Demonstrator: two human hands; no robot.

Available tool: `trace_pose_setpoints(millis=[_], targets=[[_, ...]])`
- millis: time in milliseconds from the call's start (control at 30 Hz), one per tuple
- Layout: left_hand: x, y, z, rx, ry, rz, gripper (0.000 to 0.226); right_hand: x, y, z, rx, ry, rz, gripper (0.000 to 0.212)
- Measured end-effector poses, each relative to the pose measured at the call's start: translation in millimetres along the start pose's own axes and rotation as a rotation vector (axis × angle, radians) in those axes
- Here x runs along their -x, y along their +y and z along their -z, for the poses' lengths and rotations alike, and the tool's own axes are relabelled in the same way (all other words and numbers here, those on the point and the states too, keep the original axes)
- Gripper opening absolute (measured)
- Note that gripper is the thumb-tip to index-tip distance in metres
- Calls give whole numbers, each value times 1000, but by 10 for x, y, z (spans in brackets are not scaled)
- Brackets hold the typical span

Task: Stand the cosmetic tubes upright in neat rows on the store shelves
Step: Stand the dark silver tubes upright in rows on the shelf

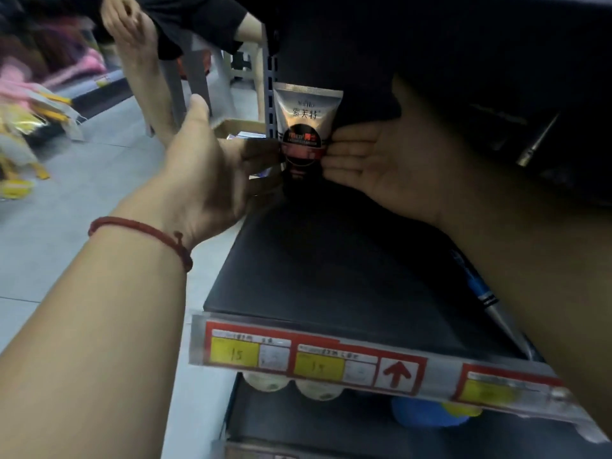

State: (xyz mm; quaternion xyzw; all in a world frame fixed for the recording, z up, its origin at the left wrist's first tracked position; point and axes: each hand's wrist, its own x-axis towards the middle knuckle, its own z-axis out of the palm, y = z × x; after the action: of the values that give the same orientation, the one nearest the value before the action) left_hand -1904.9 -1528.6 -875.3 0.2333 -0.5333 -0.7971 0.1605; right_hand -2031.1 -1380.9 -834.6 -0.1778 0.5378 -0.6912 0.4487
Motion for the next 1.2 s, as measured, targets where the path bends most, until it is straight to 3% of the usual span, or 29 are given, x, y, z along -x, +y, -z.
trace_pose_setpoints(millis=[100,333,467,700,1200], targets=[[144,6,81,15,-63,-1,105,41,106,-26,-34,8,-10,90],[182,-144,131,-78,88,-16,99,62,545,-133,23,110,16,81],[172,-168,131,-50,85,-21,96,18,679,-178,-99,85,60,84],[140,-226,61,38,41,7,95,-5,677,-161,-91,51,63,84],[153,-233,47,46,125,-5,90,-54,683,-140,-78,11,54,82]])
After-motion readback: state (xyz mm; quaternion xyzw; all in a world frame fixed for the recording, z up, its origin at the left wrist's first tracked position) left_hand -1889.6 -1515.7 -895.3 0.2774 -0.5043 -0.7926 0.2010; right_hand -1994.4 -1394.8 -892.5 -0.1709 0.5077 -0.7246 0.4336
